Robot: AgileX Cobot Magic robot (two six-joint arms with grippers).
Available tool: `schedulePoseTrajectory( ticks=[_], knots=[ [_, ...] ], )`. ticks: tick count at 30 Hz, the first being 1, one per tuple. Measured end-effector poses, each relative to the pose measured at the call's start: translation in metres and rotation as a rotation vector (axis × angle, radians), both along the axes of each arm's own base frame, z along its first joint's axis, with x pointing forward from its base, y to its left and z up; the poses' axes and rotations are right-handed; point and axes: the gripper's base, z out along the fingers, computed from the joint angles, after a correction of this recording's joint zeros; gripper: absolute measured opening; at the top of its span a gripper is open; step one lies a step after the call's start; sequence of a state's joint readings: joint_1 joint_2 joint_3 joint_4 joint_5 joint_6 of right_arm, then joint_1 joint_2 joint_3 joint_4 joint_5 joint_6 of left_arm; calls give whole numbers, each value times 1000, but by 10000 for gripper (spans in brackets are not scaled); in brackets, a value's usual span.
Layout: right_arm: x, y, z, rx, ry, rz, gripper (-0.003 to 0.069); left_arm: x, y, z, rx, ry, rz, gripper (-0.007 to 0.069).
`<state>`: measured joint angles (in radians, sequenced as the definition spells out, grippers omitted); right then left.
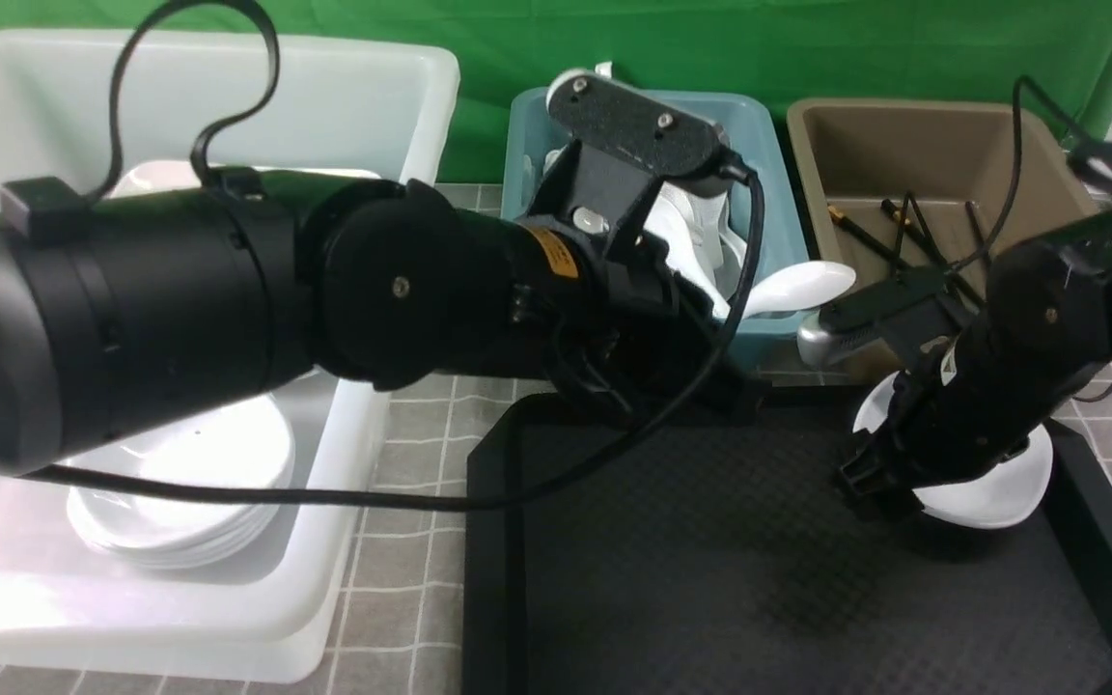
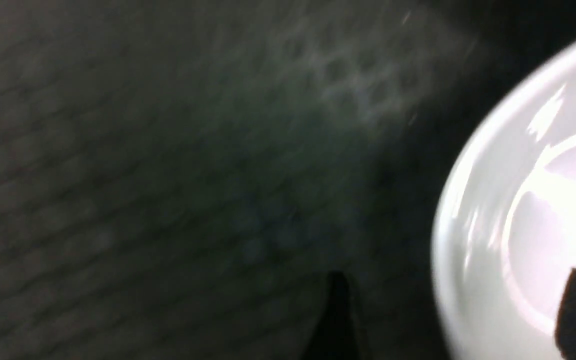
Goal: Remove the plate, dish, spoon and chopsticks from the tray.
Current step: Use the right arm to grab a small plate from the dinner plate, then use the right arm to put the small plate into the large storage box on the left
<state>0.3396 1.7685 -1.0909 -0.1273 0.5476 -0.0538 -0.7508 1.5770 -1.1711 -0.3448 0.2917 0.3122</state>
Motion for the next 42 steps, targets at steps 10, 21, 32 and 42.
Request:
schedulePoseTrajectory(
  ticks=[10,21,32,42],
  knots=[
    [7,0,-16,-33,-7,22,199,7,9,-2,15,19,34,6],
    [-16,6,29,7,-21,18,85,25,54,-3,58,164,168,6],
    [-66,63,127,197,-241,198,69,11,140,55,27,104,349,6],
    [-93,196,201,532,-511,544,69,-41,255,99,32,106,727,6]
  ],
)
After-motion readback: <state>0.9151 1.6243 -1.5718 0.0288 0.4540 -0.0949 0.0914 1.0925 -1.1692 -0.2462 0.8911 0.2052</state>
